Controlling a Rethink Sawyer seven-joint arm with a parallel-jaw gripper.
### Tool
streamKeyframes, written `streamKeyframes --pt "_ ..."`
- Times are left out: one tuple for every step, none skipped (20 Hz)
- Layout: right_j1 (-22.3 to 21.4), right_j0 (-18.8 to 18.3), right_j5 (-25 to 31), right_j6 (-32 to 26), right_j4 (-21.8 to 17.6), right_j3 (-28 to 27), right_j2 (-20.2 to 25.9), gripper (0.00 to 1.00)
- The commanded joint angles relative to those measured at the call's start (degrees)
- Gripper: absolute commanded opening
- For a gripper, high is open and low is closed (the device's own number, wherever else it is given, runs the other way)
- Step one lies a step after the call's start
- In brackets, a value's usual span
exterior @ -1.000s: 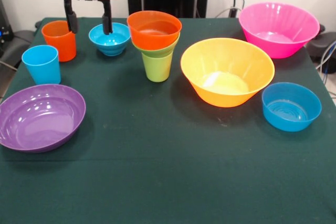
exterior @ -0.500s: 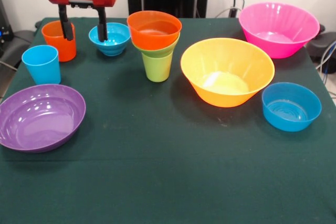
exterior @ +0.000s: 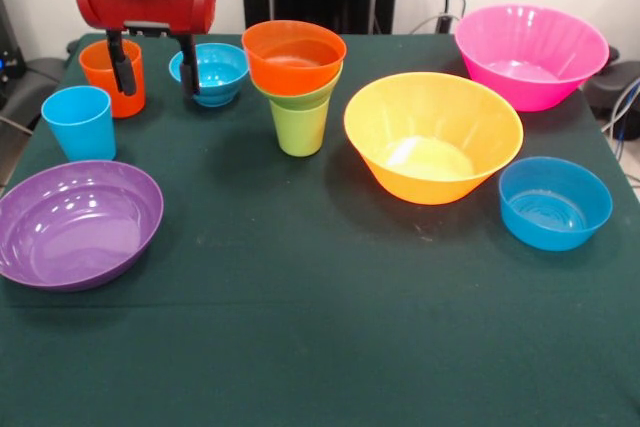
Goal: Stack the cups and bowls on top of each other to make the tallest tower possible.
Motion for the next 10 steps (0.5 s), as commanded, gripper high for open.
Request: streamKeyframes --pt "2.91 1.14 5.48 -12.18 -4.69 -2.92 -2.45 1.0" --pt "3.11 1.25 5.54 -12.12 -4.76 -3.22 -2.49 1.0" --pt "3.21 1.35 5.55 -12.09 -4.94 -3.44 -2.59 1.0" --pt "3.23 1.45 5.7 -12.06 -5.12 -3.58 -2.76 1.0" --pt "3.28 1.54 5.73 -12.01 -5.3 -3.73 -2.89 1.0" --pt "3.24 1.51 5.89 -12.1 -5.3 -3.78 -2.96 1.0" --pt "3.21 1.66 6.32 -12.19 -5.56 -3.99 -3.2 1.0" --pt "3.3 1.72 6.53 -12.23 -5.68 -4.15 -3.3 1.0" --pt "3.34 1.98 6.74 -12.26 -6.21 -4.41 -3.63 1.0" --pt "3.54 2.19 6.89 -12.14 -6.52 -4.79 -3.9 1.0"
